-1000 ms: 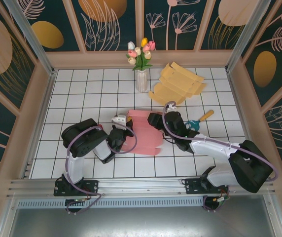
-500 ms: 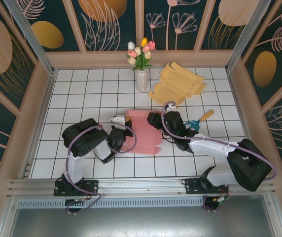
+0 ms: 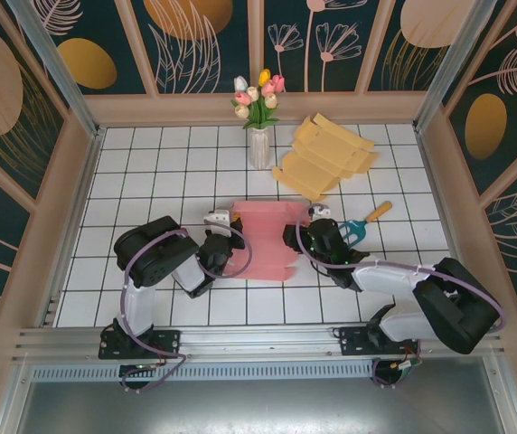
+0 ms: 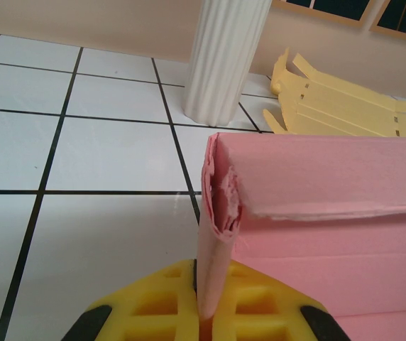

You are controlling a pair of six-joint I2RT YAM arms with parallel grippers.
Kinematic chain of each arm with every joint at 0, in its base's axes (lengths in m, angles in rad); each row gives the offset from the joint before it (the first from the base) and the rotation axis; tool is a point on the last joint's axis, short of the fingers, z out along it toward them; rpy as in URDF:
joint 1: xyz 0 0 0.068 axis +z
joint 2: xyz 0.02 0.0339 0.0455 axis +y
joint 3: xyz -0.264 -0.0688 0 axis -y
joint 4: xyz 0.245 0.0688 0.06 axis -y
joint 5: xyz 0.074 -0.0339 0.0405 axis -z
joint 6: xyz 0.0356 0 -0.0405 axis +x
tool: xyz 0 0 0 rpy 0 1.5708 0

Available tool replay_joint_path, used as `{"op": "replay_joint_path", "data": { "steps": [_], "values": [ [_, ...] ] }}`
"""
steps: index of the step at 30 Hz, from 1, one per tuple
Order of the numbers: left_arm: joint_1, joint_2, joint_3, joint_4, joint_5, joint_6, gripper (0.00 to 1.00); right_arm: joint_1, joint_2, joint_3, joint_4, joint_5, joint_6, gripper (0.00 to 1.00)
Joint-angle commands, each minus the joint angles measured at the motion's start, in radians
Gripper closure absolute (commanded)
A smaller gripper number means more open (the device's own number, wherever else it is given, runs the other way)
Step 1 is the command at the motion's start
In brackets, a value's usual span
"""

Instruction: Fold the paper box

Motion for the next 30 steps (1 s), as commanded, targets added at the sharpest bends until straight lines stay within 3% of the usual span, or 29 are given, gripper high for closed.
{"op": "replay_joint_path", "data": {
  "steps": [1, 14, 22, 30],
  "values": [
    [0.000, -0.011, 0.008, -0.001, 0.014, -0.015, 1.00, -0.035, 0.009, -0.001, 0.071, -0.007, -0.024, 0.47],
    [0.000, -0.012, 0.006, 0.005, 0.041, -0.021, 1.00, -0.066, 0.135, 0.046, 0.107, -0.042, -0.007, 0.47],
    [-0.001, 0.008, 0.013, 0.004, 0.047, -0.028, 1.00, -0.060, 0.142, 0.030, 0.228, -0.181, -0.048, 0.50],
    [0.000, 0.012, 0.016, 0.013, 0.056, -0.039, 1.00, -0.045, 0.213, 0.051, 0.229, -0.206, -0.046, 0.51]
  ]
}}
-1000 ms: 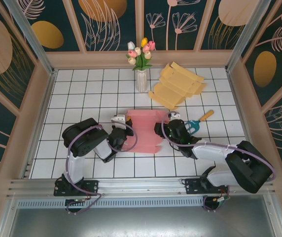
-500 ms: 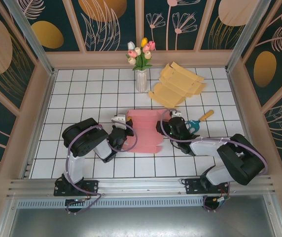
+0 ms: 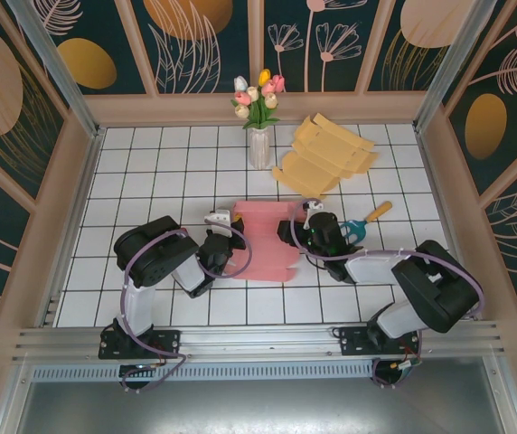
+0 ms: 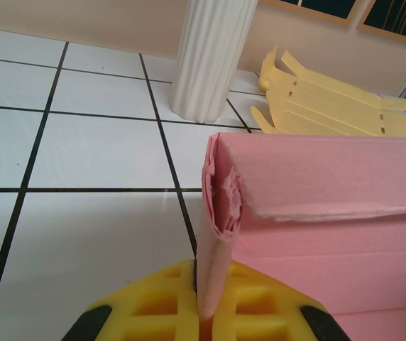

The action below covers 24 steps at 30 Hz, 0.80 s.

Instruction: Fold the paper box

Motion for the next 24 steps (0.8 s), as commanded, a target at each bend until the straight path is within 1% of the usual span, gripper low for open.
{"op": "replay_joint_path", "data": {
  "steps": [1, 7, 12, 17, 21, 24],
  "values": [
    [-0.001, 0.010, 0.015, 0.011, 0.019, -0.028, 1.00, 0.008, 0.063, 0.025, 0.047, -0.034, -0.013, 0.51],
    [-0.001, 0.007, 0.017, 0.006, 0.027, -0.045, 1.00, 0.014, 0.127, 0.032, 0.097, -0.074, -0.006, 0.51],
    [-0.001, 0.021, 0.022, 0.003, 0.021, -0.048, 1.00, 0.021, 0.091, 0.031, 0.055, -0.048, -0.023, 0.51],
    [-0.001, 0.013, 0.018, -0.023, -0.019, -0.038, 1.00, 0.024, -0.024, 0.016, -0.054, -0.019, -0.033, 0.50],
    [-0.001, -0.002, 0.011, -0.038, -0.037, -0.030, 1.00, 0.036, -0.159, 0.015, -0.214, 0.067, -0.054, 0.50],
    [0.000, -0.002, 0.011, -0.043, -0.037, -0.028, 1.00, 0.041, -0.251, 0.003, -0.311, 0.107, -0.066, 0.50]
  ]
}}
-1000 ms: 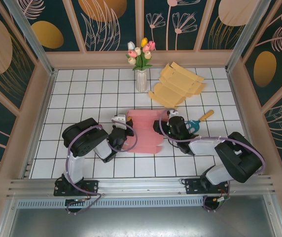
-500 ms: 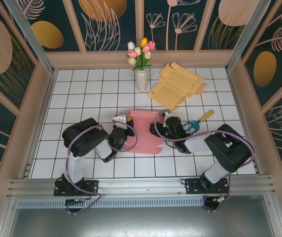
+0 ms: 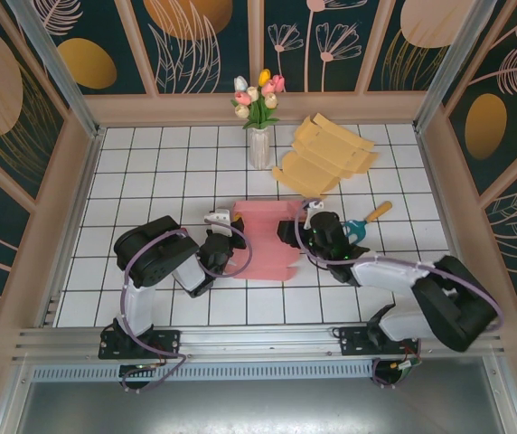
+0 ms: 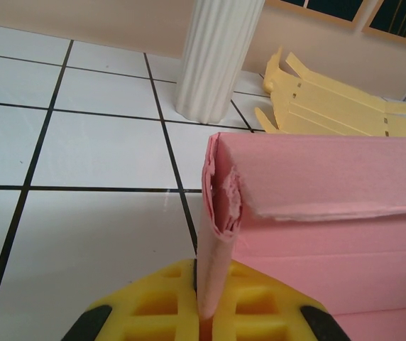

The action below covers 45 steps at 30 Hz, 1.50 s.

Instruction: Fold the paper box

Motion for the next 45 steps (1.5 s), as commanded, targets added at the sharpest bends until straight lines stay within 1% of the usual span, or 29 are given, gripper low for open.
{"op": "replay_joint_path", "data": {
  "steps": [1, 5, 8, 9, 13, 15, 20, 22, 25, 31, 35, 39, 45],
  "values": [
    [0.000, -0.001, 0.004, -0.029, -0.019, -0.011, 1.00, 0.009, -0.110, -0.017, -0.173, 0.086, -0.028, 0.50],
    [-0.001, -0.008, -0.006, -0.013, -0.020, -0.006, 1.00, 0.010, -0.260, -0.022, -0.311, 0.146, -0.029, 0.49],
    [-0.001, -0.024, -0.017, -0.009, 0.003, 0.017, 1.00, 0.007, -0.347, 0.004, -0.417, 0.209, -0.047, 0.48],
    [0.000, -0.029, -0.021, -0.003, 0.019, 0.032, 1.00, 0.006, -0.368, 0.012, -0.436, 0.231, -0.078, 0.48],
    [-0.001, -0.039, -0.049, 0.040, 0.044, 0.079, 1.00, 0.005, -0.396, 0.028, -0.448, 0.267, -0.287, 0.47],
    [0.000, -0.040, -0.059, 0.059, 0.053, 0.087, 1.00, 0.005, -0.409, 0.023, -0.424, 0.296, -0.350, 0.47],
    [0.000, -0.045, -0.105, 0.144, 0.075, 0.099, 1.00, 0.005, -0.420, 0.002, -0.369, 0.308, -0.564, 0.47],
    [-0.001, -0.052, -0.131, 0.183, 0.073, 0.111, 1.00, 0.005, -0.415, -0.012, -0.367, 0.295, -0.623, 0.47],
    [-0.001, -0.075, -0.158, 0.196, 0.053, 0.135, 1.00, 0.004, -0.416, -0.038, -0.359, 0.248, -0.673, 0.47],
    [-0.001, -0.111, -0.201, 0.246, 0.073, 0.146, 1.00, 0.003, -0.416, -0.058, -0.346, 0.260, -0.706, 0.47],
    [0.000, -0.125, -0.205, 0.244, 0.084, 0.148, 1.00, 0.002, -0.392, -0.091, -0.279, 0.173, -0.759, 0.47],
    [-0.001, -0.123, -0.205, 0.250, 0.088, 0.131, 1.00, 0.002, -0.344, -0.119, -0.194, 0.115, -0.784, 0.46],
    [-0.001, -0.133, -0.205, 0.253, 0.095, 0.121, 1.00, 0.009, -0.303, -0.110, -0.171, 0.038, -0.810, 0.47]
  ]
}}
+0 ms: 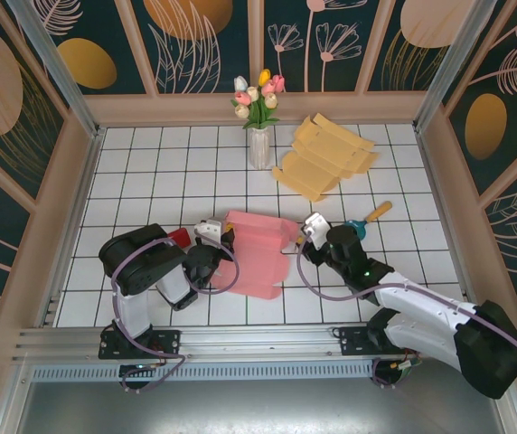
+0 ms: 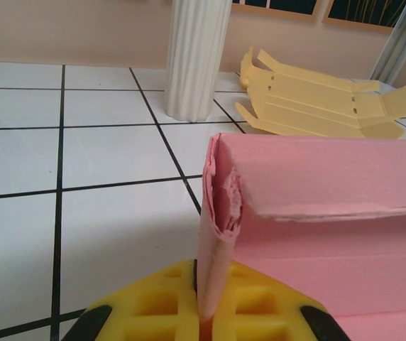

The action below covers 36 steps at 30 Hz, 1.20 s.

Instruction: Fold the paper box

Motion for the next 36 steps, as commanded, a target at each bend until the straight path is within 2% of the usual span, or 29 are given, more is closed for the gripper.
{"op": "replay_joint_path", "data": {
  "steps": [1, 5, 18, 22, 31, 36],
  "values": [
    [-0.001, -0.028, -0.005, 0.119, 0.012, -0.017, 1.00, 0.007, 0.000, 0.001, 0.072, -0.091, -0.029, 0.47],
    [0.000, -0.041, -0.007, 0.116, 0.026, -0.027, 1.00, 0.009, 0.001, -0.003, 0.096, -0.145, -0.021, 0.47],
    [-0.001, -0.063, -0.021, 0.124, 0.050, -0.046, 1.00, 0.034, 0.013, 0.005, 0.117, -0.205, -0.021, 0.48],
    [-0.001, -0.077, -0.024, 0.121, 0.043, -0.058, 1.00, 0.051, 0.033, 0.009, 0.142, -0.222, -0.013, 0.52],
    [-0.001, -0.083, -0.018, 0.108, 0.050, -0.090, 1.00, 0.115, 0.124, 0.033, 0.251, -0.155, 0.048, 0.59],
    [0.000, -0.099, -0.015, 0.074, -0.002, -0.125, 1.00, 0.178, 0.182, 0.074, 0.297, -0.075, 0.074, 0.61]
  ]
}}
